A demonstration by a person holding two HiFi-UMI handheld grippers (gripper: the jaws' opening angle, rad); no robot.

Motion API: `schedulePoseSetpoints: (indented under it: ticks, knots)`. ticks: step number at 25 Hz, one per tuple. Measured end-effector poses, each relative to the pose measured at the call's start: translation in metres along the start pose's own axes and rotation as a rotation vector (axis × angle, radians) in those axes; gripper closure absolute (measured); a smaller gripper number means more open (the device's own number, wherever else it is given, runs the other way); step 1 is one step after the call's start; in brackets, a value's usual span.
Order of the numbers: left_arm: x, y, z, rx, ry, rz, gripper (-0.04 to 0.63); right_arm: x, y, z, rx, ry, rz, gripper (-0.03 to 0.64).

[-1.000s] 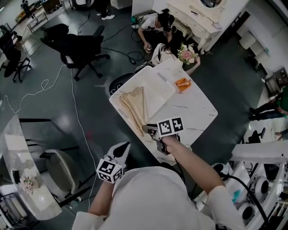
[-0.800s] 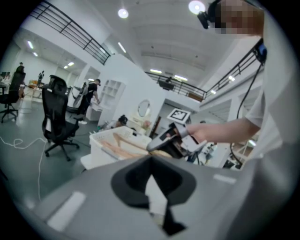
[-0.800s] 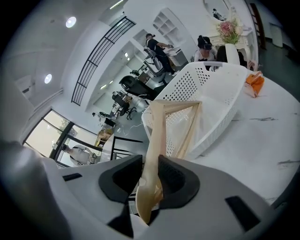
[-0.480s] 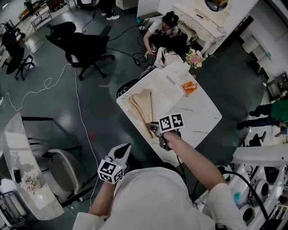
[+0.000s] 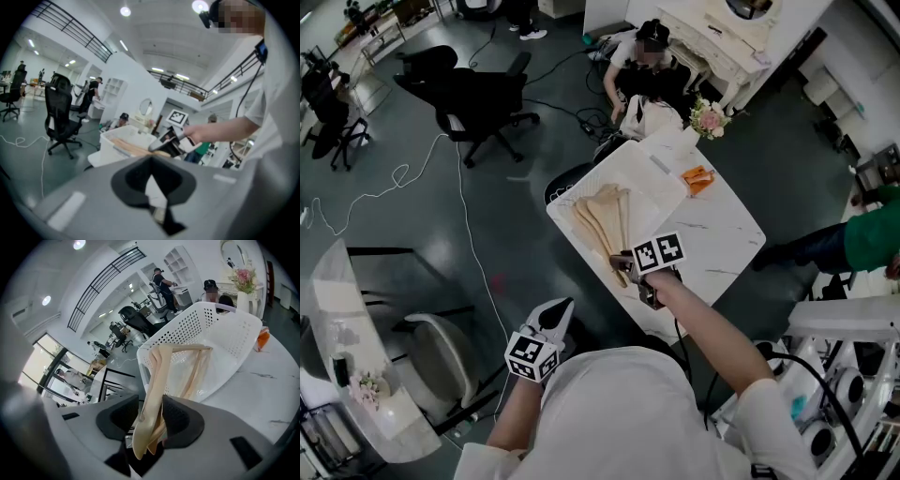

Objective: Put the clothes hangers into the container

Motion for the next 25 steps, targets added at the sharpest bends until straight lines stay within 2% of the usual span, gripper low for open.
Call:
schedulePoseSetpoints:
  ticks: [3, 10, 15, 18, 20, 25]
  knots:
    - [0.001, 0.000, 0.001, -0.004, 0.002, 0.001, 0.594, 0.004, -0.003, 0.003, 0.018, -0.024, -0.026, 0.432]
    - [0.004, 0.002, 0.000, -0.017, 0.009, 0.004, 0.594, 0.018, -0.030, -0.002, 0.063, 0.019, -0.179, 0.431]
    - [0.006, 0.004, 0.002, -0.022, 0.014, 0.006, 0.594, 0.012, -0.057, -0.012, 0.139, 0.103, -0.308, 0.435]
    - [0.008, 0.003, 0.003, -0.022, 0.017, 0.007, 0.594, -0.001, -0.075, -0.009, 0.216, 0.138, -0.391, 0.467]
    - [0.009, 0.003, 0.004, -0.024, 0.020, 0.007, 0.594, -0.010, -0.088, -0.006, 0.243, 0.124, -0.447, 0.496]
    - [0.012, 0.004, 0.007, -0.034, 0.031, 0.012, 0.594, -0.032, -0.118, 0.001, 0.235, 0.061, -0.590, 0.541]
Point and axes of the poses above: the fingertips, and each gripper's own axes: y forward along the fingers, z to its left, x out of its top, the point moved 2 cm from there along -y, backward along the fingers, and after that the axes turned 6 degrees about z, right-handed, at the moved point
